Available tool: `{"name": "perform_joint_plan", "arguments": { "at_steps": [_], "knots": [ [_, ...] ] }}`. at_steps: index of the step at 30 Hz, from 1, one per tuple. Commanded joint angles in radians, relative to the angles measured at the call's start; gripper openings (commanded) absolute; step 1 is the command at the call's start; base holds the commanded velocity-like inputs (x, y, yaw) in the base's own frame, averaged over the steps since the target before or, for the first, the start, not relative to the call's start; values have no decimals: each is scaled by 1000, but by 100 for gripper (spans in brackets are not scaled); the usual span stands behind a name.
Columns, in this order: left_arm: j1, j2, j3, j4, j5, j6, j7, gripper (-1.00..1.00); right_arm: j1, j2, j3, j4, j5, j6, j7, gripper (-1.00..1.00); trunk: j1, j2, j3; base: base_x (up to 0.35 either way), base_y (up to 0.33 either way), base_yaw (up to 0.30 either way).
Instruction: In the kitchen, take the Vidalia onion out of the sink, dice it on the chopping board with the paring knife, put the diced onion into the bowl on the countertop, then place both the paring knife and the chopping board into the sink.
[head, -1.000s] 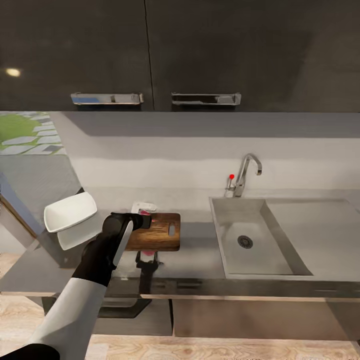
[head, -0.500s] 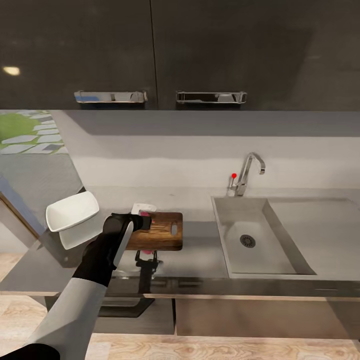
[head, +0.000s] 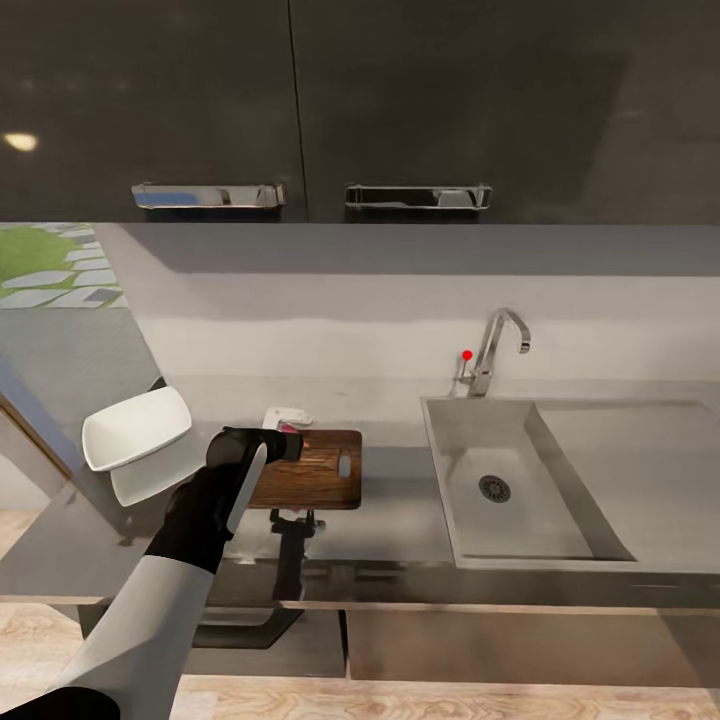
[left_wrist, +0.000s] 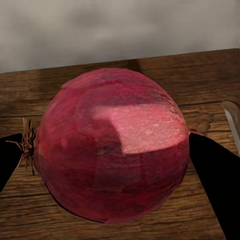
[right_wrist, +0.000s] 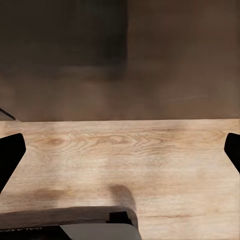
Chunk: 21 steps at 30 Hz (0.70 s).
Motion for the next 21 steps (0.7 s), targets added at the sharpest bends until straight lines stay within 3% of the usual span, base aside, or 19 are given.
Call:
{"name": "perform_joint_plan", "arguments": {
  "at_steps": [1, 21],
  "knots": [
    [-1, 0, -1, -1, 0, 5, 3, -100, -1, -1, 5, 0, 1, -2, -9, 100, 1, -2, -2, 5, -3, 0],
    [-1, 0, -1, 2, 1, 5, 3, -100, -1, 1, 5, 0, 0, 0, -9, 100, 1, -2, -13, 0, 0, 0]
  ]
}}
